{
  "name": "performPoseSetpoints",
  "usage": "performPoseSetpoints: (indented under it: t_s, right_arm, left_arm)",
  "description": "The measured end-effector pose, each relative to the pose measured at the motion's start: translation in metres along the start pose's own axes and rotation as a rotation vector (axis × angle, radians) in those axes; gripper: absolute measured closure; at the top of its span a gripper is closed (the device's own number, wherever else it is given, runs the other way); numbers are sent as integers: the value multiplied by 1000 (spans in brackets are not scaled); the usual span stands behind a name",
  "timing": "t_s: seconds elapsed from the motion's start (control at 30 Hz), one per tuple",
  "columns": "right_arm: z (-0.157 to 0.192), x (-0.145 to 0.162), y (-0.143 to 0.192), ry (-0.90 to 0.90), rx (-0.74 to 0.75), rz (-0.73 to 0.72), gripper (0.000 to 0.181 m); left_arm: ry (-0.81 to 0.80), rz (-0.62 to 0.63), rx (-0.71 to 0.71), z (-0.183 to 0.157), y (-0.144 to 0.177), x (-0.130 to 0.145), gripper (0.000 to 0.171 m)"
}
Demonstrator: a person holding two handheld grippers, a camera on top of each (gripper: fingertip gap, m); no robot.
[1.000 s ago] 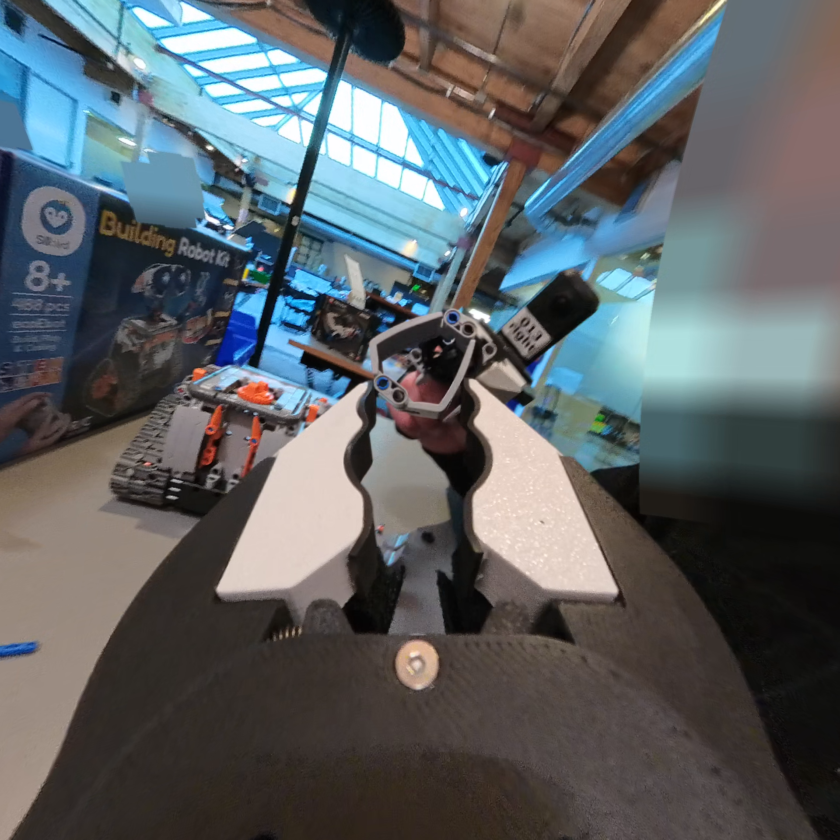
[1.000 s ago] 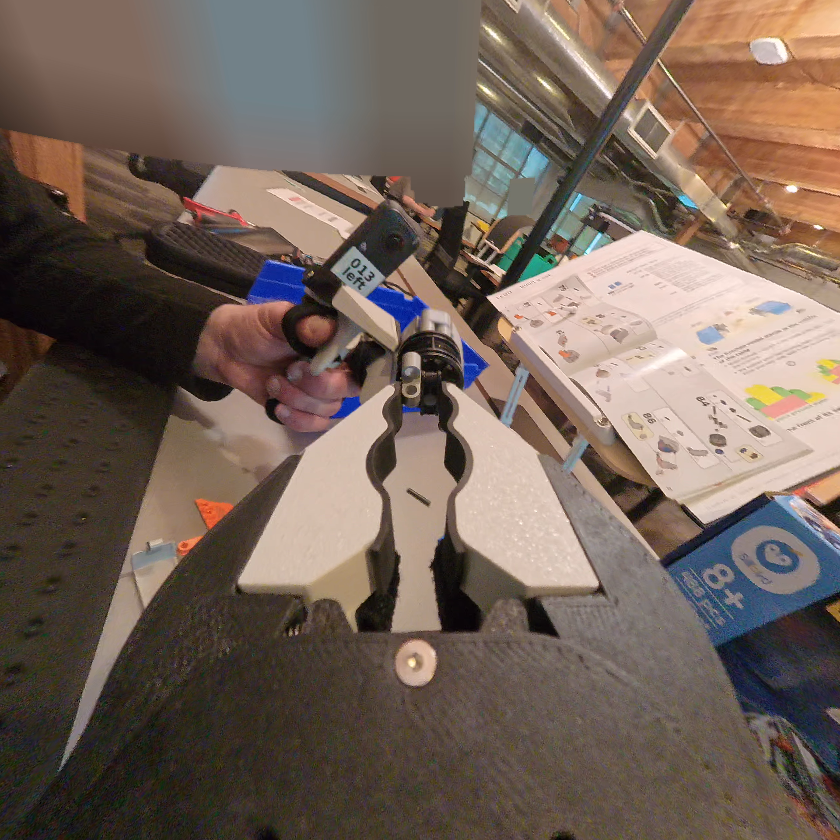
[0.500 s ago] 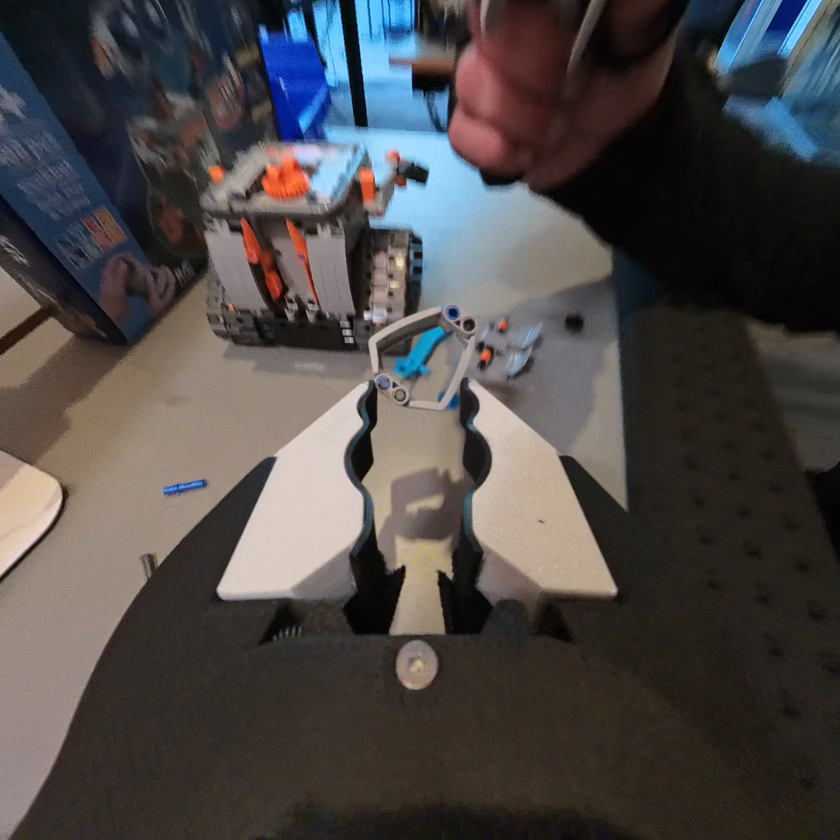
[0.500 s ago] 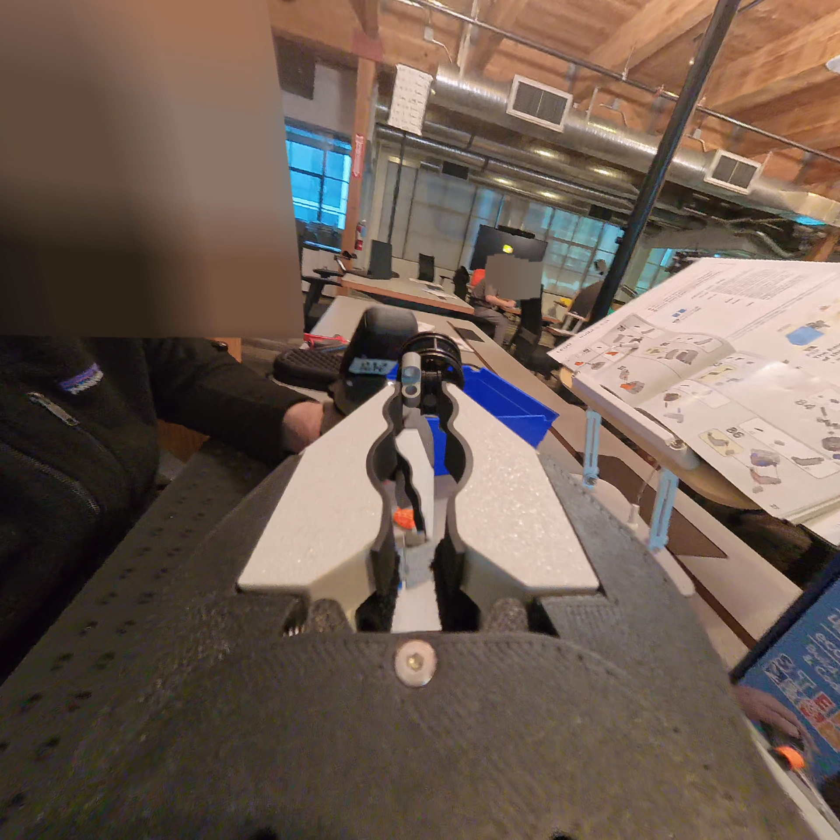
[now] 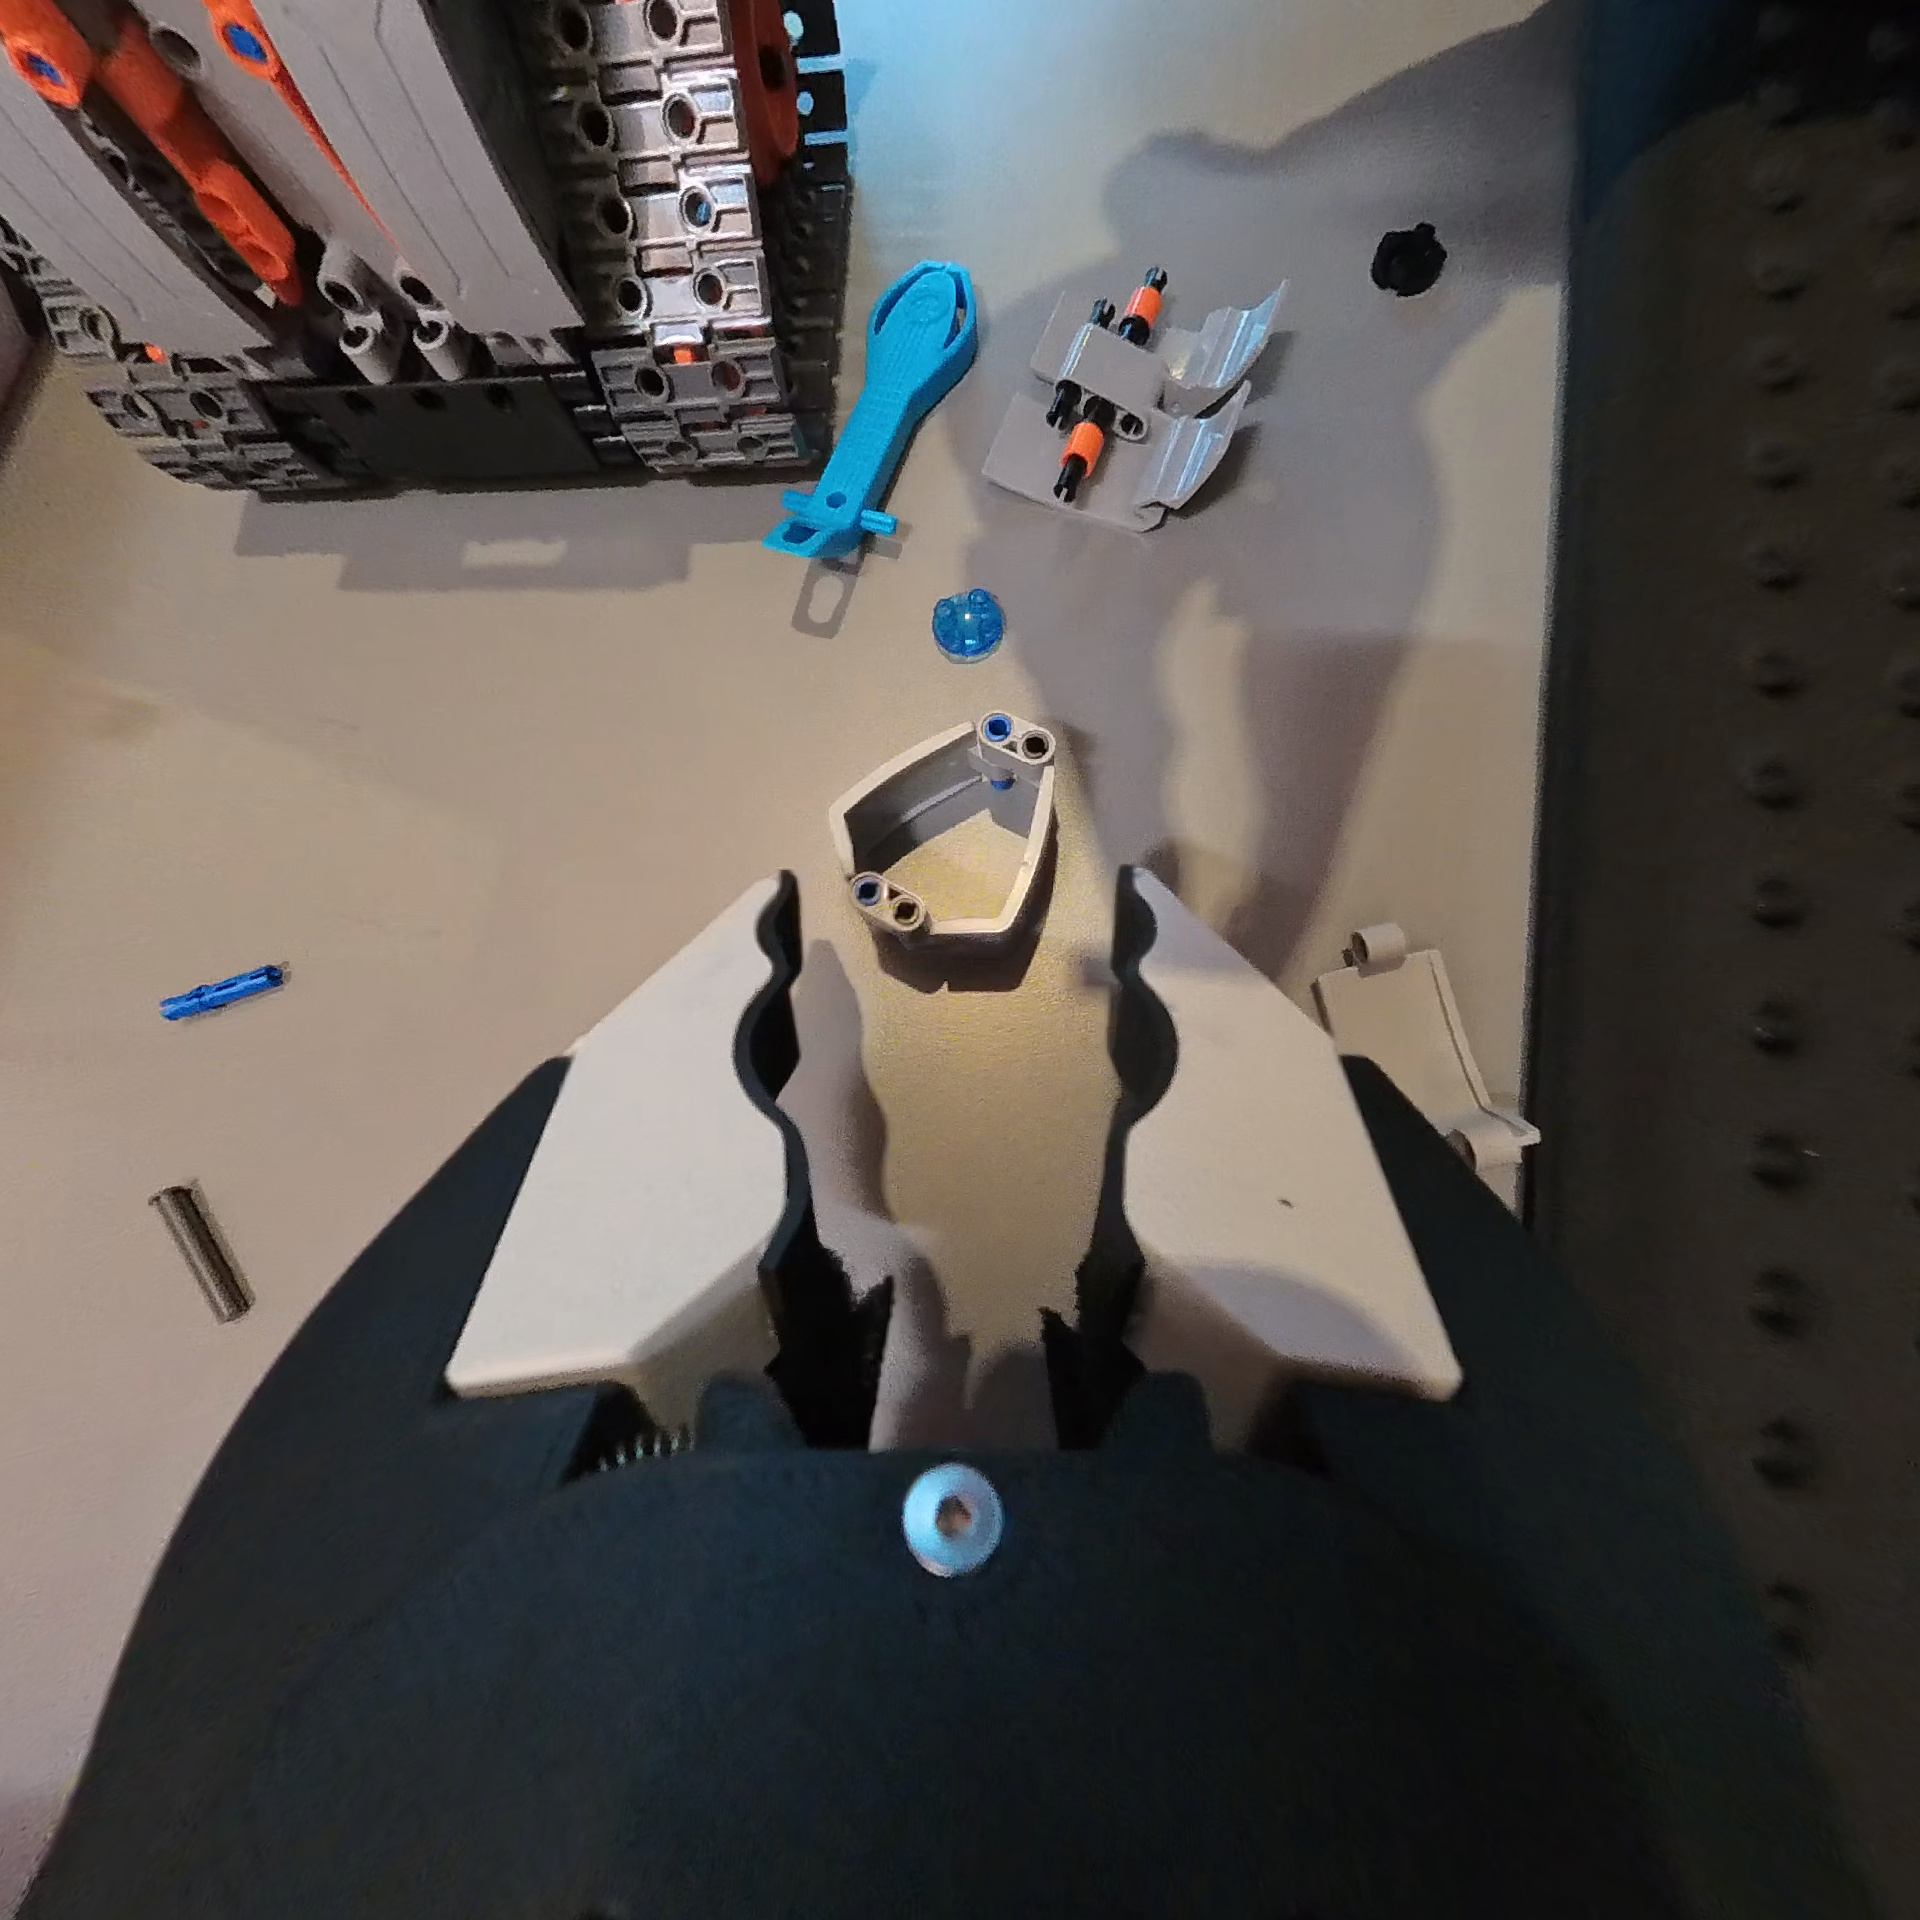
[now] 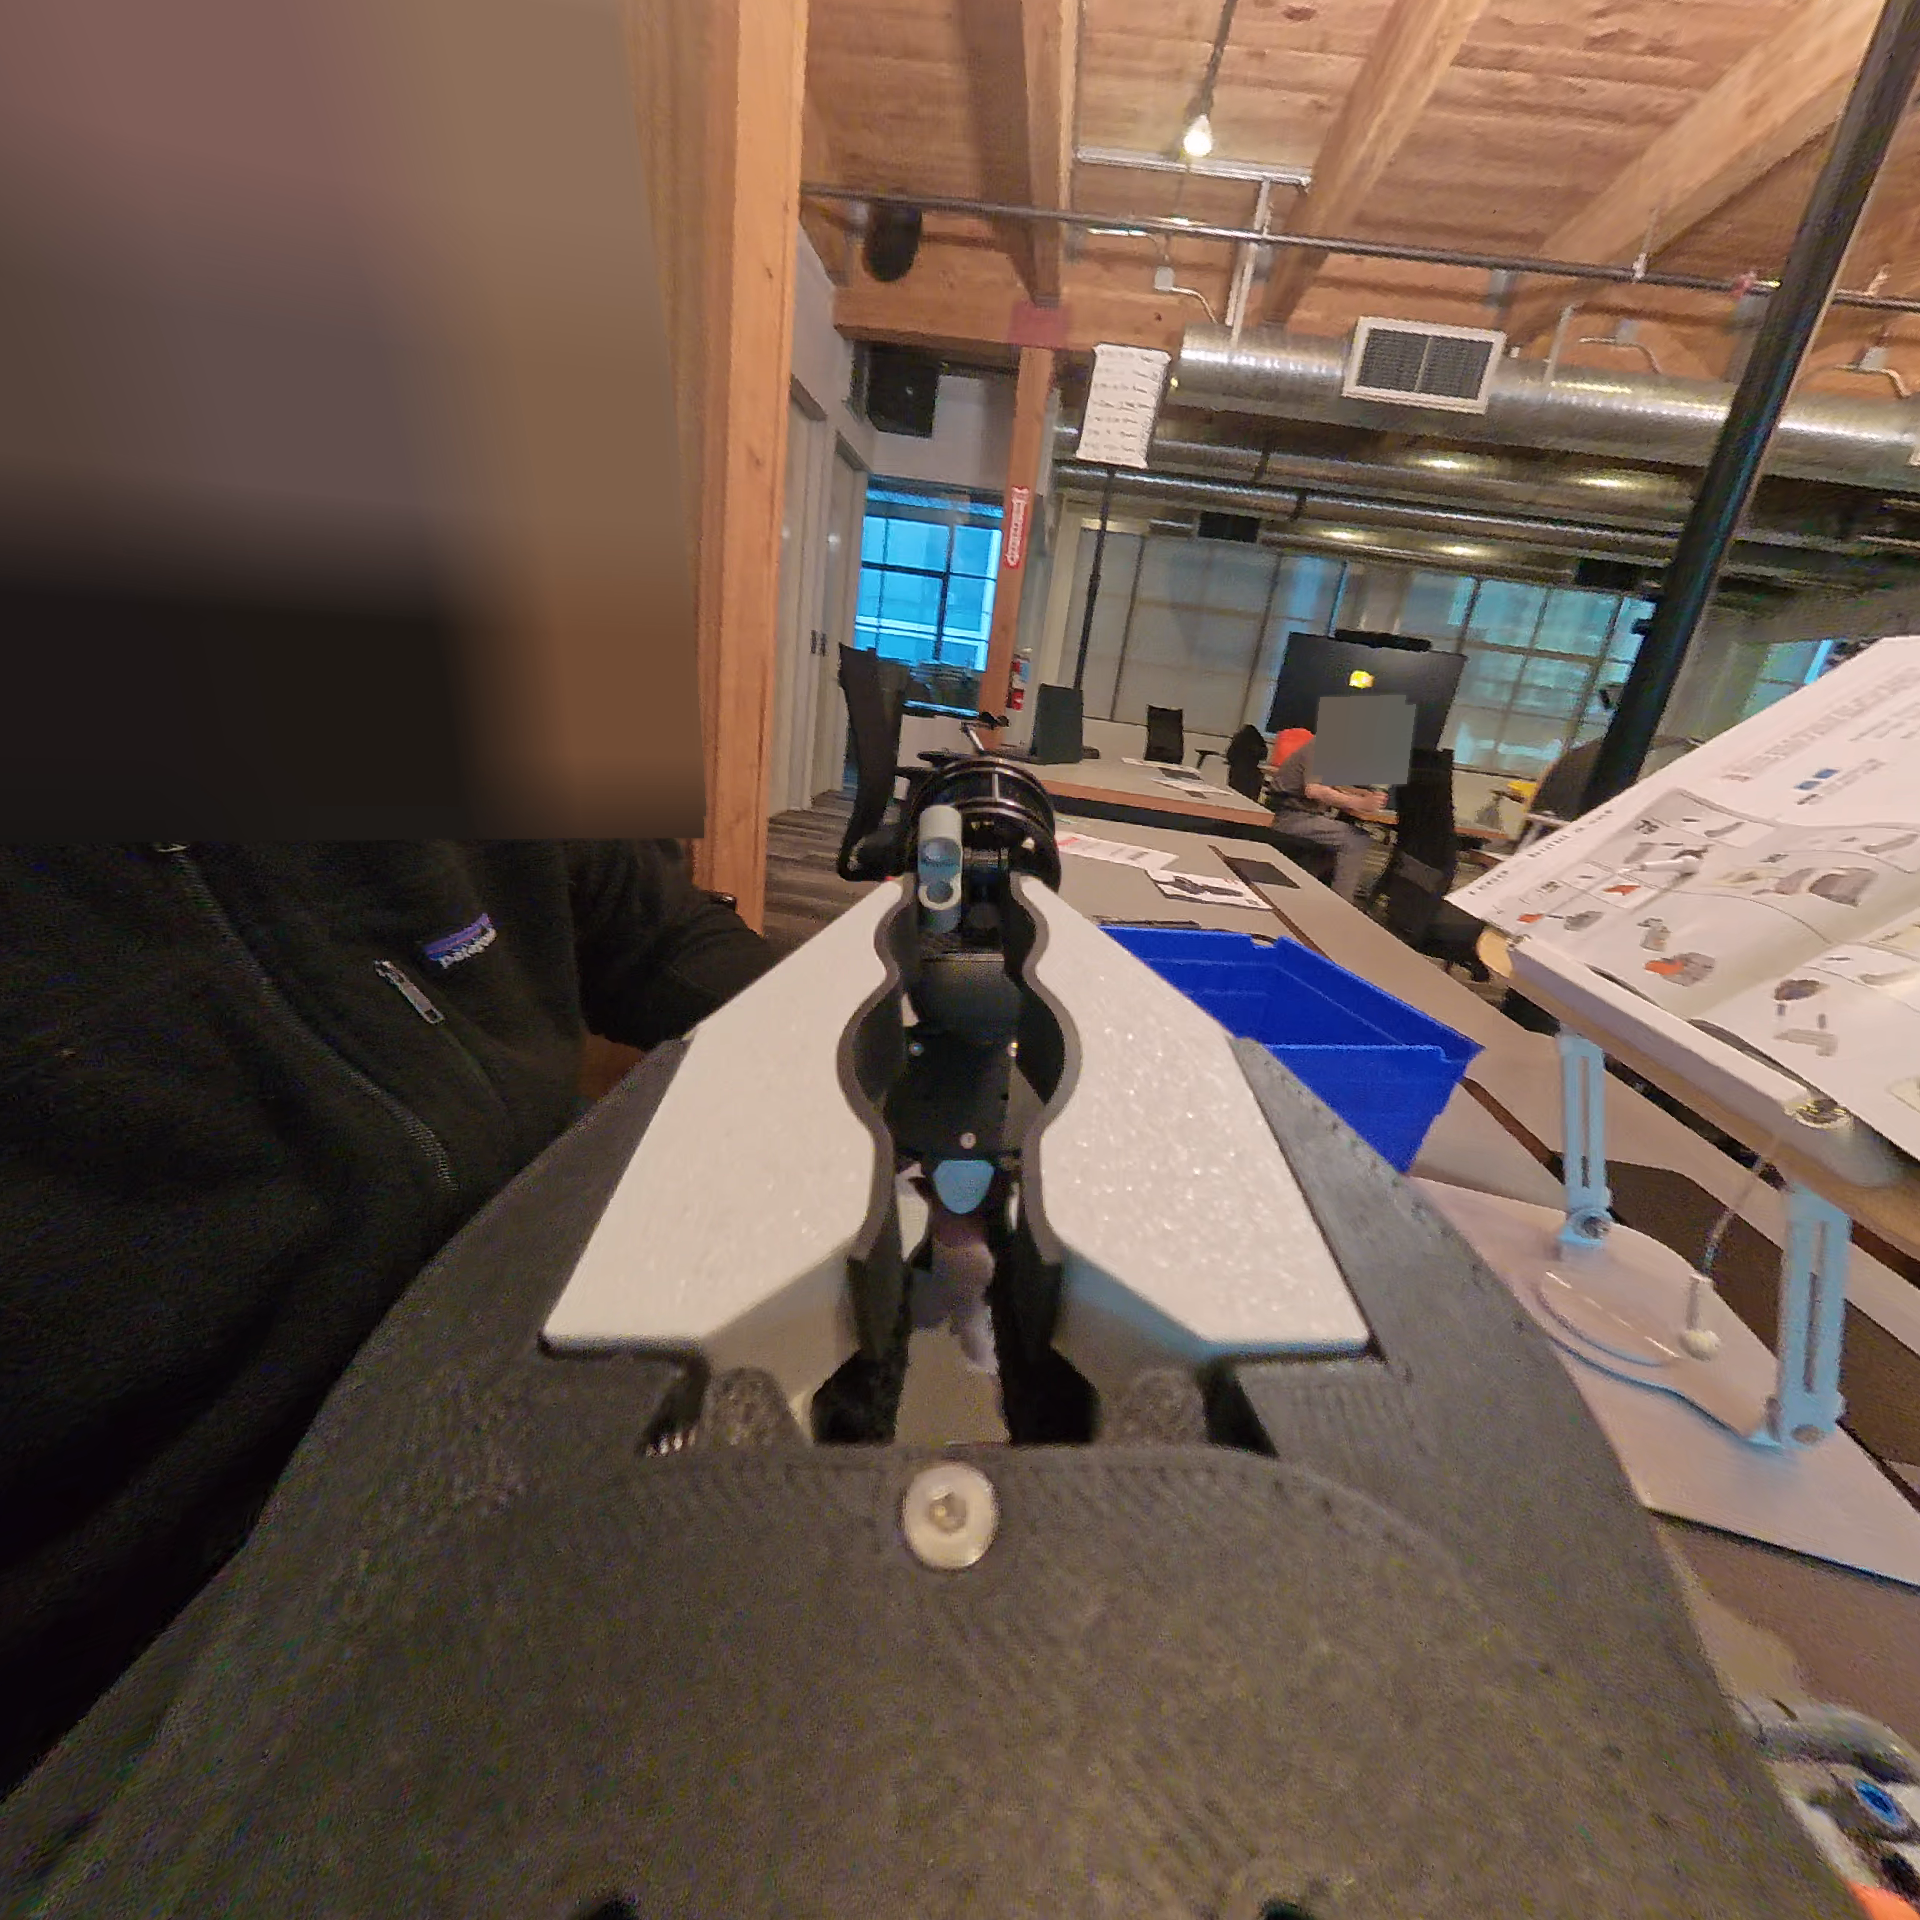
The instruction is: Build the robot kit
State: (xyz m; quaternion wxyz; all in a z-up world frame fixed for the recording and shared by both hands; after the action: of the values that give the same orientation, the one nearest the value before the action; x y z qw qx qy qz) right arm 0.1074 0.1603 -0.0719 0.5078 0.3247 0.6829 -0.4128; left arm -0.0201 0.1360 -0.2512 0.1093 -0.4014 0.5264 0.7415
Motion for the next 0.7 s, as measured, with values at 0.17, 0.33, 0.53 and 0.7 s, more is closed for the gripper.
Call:
performPoseSetpoints:
  t_s: [0.17, 0.33, 0.53, 0.7]
  right_arm:
    - [-1, 3, 1, -13, -2, 23, 169]
    - [4, 18, -13, 122, 88, 280, 168]
    - [13, 41, -30, 167, 63, 432, 168]
    - [18, 50, -37, 177, 30, 469, 168]
  left_arm:
    - [-21, -177, -72, 5, 28, -27, 103]
    - [-190, -553, -271, 5, 98, -75, 103]
    - [-432, -584, -297, -17, 111, -92, 119]
    - [-457, -578, -261, -22, 104, -91, 137]
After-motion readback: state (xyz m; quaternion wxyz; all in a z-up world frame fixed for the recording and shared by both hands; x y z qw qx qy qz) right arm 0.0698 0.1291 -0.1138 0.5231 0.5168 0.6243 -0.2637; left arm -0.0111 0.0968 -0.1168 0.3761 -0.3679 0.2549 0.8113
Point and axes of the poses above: each gripper's, where its closed fingertips meet, y back along the fingers, x out of its underside, z = x × y across the jaws, the point moved 5 cm from there along y, back along the fingers, and after that the axes turned 3 degrees about -x, right-handed, at the moved point
